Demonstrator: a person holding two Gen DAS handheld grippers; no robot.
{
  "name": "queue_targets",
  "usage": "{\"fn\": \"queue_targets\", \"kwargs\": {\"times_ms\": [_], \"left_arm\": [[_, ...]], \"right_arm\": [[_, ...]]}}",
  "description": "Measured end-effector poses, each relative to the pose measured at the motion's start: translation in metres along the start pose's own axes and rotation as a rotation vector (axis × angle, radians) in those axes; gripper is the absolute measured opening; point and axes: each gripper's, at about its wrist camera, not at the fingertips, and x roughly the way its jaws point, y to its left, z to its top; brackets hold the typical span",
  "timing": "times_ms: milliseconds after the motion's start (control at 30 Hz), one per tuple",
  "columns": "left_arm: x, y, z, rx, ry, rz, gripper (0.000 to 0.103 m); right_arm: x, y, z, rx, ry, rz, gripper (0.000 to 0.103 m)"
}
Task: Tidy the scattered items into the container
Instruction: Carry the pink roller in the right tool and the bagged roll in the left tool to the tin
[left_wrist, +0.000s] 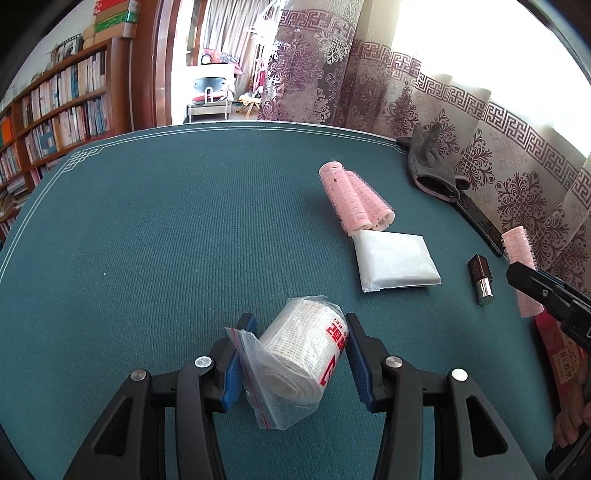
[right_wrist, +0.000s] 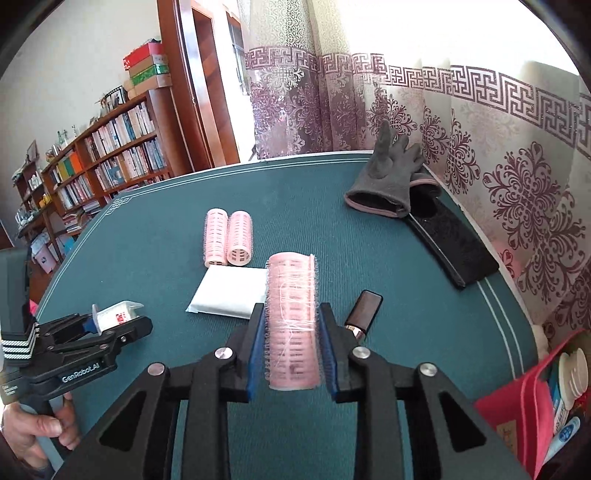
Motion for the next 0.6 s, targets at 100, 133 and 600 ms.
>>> {"fn": "queue_targets", "kwargs": {"times_ms": [100, 133, 600], "left_arm": [[-0.005, -0.007, 0.000, 0.011, -0.007, -0.011, 0.050], [-0.007, -0.010, 0.000, 0.016, -0.010, -0.014, 0.050], [-0.035, -0.062, -0.004, 0.099, -0.017, -0.094, 0.050]], "right_arm": [[-0.031, 0.001, -0.011, 0.006, -0.031, 0.004, 0.030], [-0.041, 0.000, -0.013, 0.011, -0.041, -0.001, 0.030], [-0.163, -0.104, -0.080, 0.194, -0.096, -0.362, 0.030]]}}
